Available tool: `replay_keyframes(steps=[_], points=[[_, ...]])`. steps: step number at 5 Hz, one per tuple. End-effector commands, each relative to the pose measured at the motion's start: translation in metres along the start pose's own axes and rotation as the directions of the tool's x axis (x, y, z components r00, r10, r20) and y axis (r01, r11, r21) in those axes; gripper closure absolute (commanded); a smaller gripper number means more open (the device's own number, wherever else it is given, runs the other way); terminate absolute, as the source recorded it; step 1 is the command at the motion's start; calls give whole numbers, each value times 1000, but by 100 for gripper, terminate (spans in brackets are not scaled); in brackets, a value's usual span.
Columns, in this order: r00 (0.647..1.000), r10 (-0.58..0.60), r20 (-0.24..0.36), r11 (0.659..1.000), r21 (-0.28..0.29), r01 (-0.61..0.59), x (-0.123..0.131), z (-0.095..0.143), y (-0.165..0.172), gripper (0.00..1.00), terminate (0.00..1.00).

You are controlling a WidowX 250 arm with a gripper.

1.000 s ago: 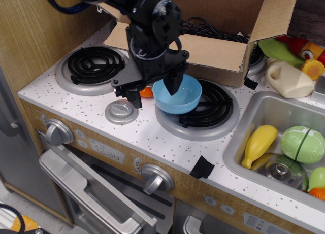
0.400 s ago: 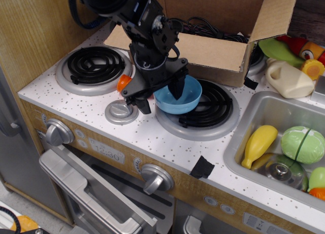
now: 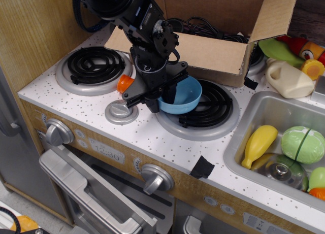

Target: Pick up bowl and put in small4fbox

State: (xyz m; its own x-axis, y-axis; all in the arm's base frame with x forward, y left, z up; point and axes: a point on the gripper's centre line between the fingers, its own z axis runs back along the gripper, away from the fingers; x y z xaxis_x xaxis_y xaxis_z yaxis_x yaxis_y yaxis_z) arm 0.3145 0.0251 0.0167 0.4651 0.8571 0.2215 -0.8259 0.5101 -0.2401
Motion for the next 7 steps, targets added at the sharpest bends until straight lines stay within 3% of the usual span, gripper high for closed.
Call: replay_keyframes(steps=[1, 2, 4, 6, 7], points=[[999, 11, 30, 999, 45, -13, -3, 42, 7, 100, 0], [999, -13, 46, 993, 116, 8, -3, 71, 20, 100, 0], [987, -116, 109, 970, 228, 89, 22, 129, 13, 100, 0], [943, -260, 206, 952, 218, 215, 62, 135, -25, 100, 0], [901, -325, 286, 940, 205, 274, 85, 132, -43, 100, 0]])
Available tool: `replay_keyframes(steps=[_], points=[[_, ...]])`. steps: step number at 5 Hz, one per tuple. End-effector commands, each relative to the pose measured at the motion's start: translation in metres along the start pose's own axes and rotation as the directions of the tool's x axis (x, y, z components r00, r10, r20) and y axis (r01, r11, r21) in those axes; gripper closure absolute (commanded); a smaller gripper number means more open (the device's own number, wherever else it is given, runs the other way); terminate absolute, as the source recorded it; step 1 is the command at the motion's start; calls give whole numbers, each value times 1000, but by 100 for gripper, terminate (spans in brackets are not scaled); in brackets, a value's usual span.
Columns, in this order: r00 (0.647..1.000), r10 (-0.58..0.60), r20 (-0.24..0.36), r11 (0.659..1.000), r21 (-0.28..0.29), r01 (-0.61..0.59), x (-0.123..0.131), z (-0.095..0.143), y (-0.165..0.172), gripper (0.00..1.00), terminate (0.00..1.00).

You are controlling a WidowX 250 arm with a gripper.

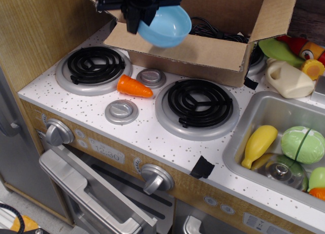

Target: Pick up bowl and put in small4fbox

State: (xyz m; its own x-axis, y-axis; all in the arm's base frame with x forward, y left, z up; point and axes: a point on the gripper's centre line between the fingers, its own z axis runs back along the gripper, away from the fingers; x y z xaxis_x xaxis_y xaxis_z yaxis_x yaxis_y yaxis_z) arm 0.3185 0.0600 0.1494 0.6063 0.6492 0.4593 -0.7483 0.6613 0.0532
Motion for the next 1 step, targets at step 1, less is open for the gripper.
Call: replay_keyframes(steps=[1], points=[[987, -109, 115, 992, -54, 116, 58, 4, -23, 100, 100]])
